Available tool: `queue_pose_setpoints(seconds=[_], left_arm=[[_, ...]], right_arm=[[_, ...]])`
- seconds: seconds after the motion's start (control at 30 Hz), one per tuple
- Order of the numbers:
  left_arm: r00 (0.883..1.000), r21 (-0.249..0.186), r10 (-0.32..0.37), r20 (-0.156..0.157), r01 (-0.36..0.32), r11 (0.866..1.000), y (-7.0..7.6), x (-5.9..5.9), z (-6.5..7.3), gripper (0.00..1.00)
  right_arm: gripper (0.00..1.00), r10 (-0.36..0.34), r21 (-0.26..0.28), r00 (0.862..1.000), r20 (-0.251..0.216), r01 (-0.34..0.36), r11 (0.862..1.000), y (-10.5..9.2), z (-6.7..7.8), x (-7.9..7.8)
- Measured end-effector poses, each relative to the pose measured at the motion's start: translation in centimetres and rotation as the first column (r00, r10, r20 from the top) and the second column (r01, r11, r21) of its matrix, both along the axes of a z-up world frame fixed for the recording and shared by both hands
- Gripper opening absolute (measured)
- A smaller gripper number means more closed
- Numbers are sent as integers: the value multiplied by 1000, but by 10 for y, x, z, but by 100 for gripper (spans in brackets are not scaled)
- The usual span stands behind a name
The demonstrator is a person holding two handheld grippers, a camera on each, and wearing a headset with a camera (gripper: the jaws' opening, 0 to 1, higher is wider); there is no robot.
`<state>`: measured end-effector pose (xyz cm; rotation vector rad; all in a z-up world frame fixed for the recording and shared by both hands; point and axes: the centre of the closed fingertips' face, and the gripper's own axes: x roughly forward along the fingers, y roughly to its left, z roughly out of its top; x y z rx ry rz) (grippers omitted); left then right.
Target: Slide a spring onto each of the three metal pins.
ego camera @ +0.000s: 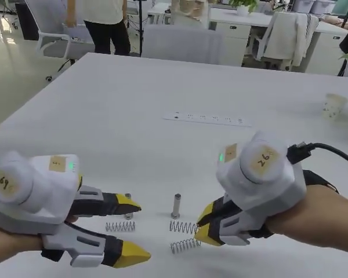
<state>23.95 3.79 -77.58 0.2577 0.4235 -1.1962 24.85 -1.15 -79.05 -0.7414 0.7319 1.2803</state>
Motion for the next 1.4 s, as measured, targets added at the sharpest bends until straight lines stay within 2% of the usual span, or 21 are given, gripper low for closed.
queue_pose_setpoints(seconds=[0.53,1.0,1.4], left_arm=[[996,13,-85,35,84,996,-17,-7,0,26],[991,26,-120,56,119,993,-22,-9,-3,12],[986,63,-143,85,138,988,-22,-9,-7,2]], right_arm=[[8,73,-13,997,2,-73,997,13,1,-11],[8,109,-15,994,3,-109,994,17,2,-17],[8,123,-19,992,2,-123,992,17,3,-20]])
